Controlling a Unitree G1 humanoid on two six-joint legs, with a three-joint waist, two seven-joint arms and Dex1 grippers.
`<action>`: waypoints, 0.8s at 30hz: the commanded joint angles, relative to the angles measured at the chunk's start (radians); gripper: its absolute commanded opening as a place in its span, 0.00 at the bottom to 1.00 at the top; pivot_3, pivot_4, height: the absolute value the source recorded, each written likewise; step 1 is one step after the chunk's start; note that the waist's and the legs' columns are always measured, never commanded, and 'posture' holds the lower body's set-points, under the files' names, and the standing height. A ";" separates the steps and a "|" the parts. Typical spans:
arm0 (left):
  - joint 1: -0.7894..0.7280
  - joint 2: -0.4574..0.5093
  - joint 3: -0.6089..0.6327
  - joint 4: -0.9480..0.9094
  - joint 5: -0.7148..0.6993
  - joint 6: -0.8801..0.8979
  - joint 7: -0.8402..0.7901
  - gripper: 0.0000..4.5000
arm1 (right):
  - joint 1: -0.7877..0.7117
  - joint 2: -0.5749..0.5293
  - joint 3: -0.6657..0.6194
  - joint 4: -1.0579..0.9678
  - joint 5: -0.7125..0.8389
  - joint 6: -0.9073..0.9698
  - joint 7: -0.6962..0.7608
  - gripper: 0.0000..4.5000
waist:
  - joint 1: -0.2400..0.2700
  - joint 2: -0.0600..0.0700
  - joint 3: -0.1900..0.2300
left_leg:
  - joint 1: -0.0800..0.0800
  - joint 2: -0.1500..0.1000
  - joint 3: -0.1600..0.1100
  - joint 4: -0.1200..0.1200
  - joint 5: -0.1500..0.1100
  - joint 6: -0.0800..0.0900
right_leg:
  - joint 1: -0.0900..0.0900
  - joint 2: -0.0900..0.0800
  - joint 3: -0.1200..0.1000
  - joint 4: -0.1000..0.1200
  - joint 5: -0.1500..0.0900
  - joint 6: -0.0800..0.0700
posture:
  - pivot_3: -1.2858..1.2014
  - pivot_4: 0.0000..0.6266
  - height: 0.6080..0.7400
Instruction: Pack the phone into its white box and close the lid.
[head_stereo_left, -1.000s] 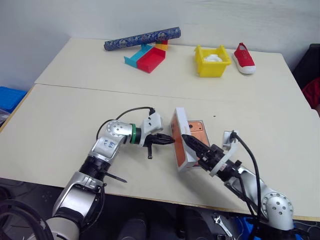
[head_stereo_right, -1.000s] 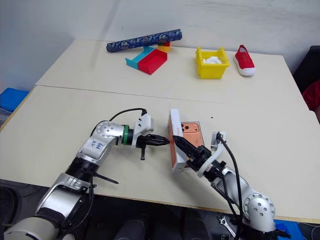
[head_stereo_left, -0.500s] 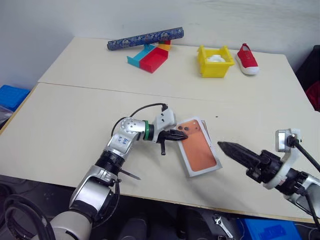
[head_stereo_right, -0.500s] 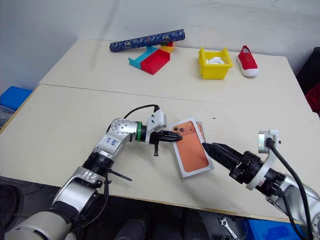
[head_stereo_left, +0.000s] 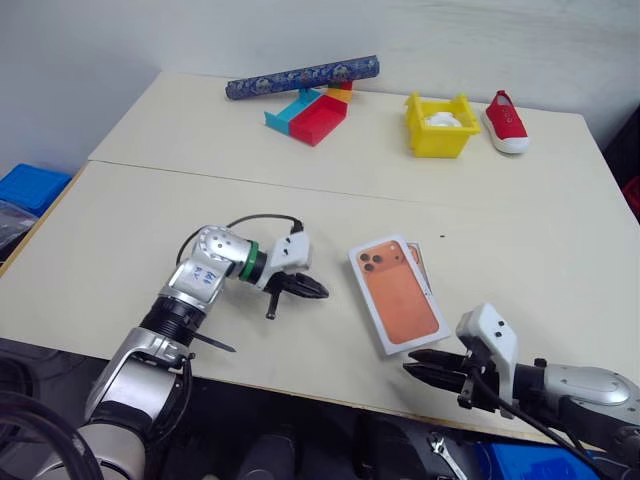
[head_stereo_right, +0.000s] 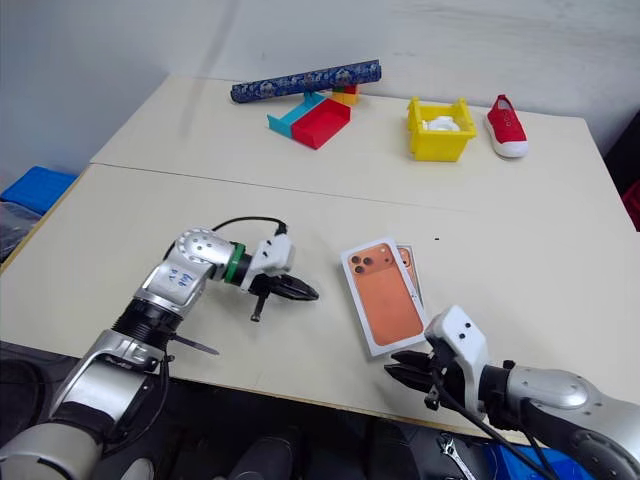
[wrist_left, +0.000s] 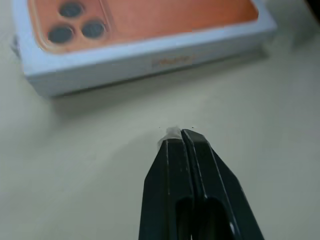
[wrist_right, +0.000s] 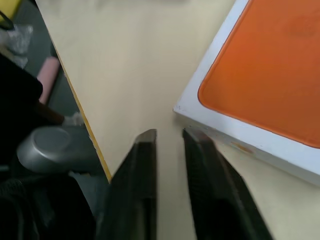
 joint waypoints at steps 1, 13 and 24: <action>-0.072 -0.049 -0.003 0.073 0.045 -0.072 0.053 0.00 | -0.033 0.031 0.029 0.023 -0.062 -0.019 0.018 0.01 | 0.002 0.000 0.000 | -0.001 0.000 0.000 0.001 0.000 0.000 | 0.000 0.000 0.000 0.000 0.000 0.000 | 0.52 0.24 1.00; -0.261 -0.230 0.052 0.443 0.071 -0.164 0.185 0.00 | -0.113 0.171 0.056 0.096 -0.164 -0.023 0.008 0.01 | -0.007 -0.001 0.000 | -0.004 0.000 0.000 0.009 -0.001 0.001 | -0.001 0.000 -0.008 0.004 0.002 0.004 | 0.52 0.24 1.00; -0.236 -0.217 0.088 0.353 0.015 -0.116 0.044 0.00 | -0.093 0.170 -0.074 0.029 -0.010 0.013 0.057 0.01 | -0.005 -0.001 0.000 | -0.005 0.000 0.000 0.011 -0.001 0.001 | -0.002 0.000 -0.008 0.005 0.003 0.004 | 0.52 0.24 1.00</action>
